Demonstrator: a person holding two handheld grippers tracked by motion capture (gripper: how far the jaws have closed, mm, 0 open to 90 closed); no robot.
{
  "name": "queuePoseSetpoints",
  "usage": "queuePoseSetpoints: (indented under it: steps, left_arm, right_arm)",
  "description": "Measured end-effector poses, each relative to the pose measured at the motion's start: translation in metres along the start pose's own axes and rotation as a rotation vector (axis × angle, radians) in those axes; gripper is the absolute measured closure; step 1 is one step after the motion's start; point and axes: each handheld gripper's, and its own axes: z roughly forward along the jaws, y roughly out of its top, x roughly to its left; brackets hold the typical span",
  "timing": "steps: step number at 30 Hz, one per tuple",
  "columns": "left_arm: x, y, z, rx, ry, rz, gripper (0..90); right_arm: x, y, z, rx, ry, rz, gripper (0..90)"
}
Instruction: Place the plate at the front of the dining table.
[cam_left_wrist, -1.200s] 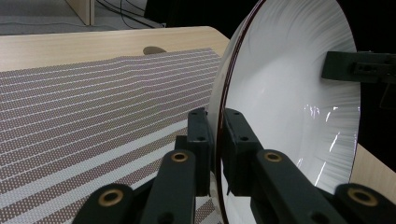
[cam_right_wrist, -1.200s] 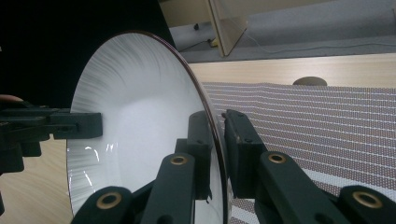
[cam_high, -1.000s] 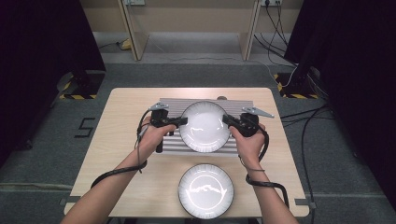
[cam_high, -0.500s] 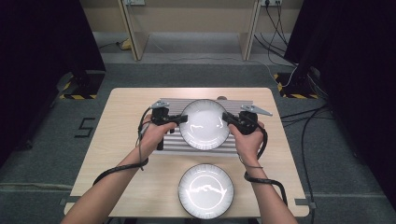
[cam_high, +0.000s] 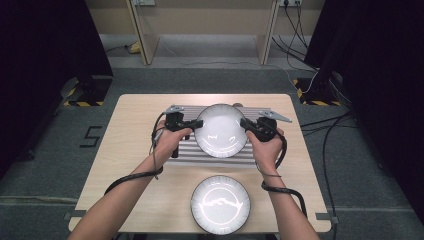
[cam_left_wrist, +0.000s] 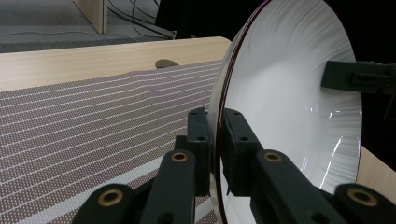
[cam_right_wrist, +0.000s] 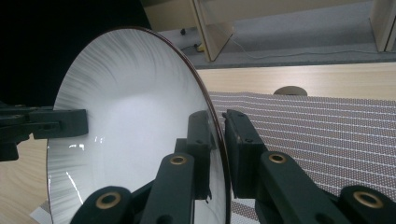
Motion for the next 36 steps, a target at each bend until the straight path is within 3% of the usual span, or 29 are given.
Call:
queuePoseSetpoints:
  steps: [36]
  left_arm:
    - [0.015, 0.009, 0.022, 0.012, 0.040, -0.027, 81.5]
  right_arm:
    - [-0.013, 0.004, 0.026, 0.016, -0.037, 0.026, 80.9]
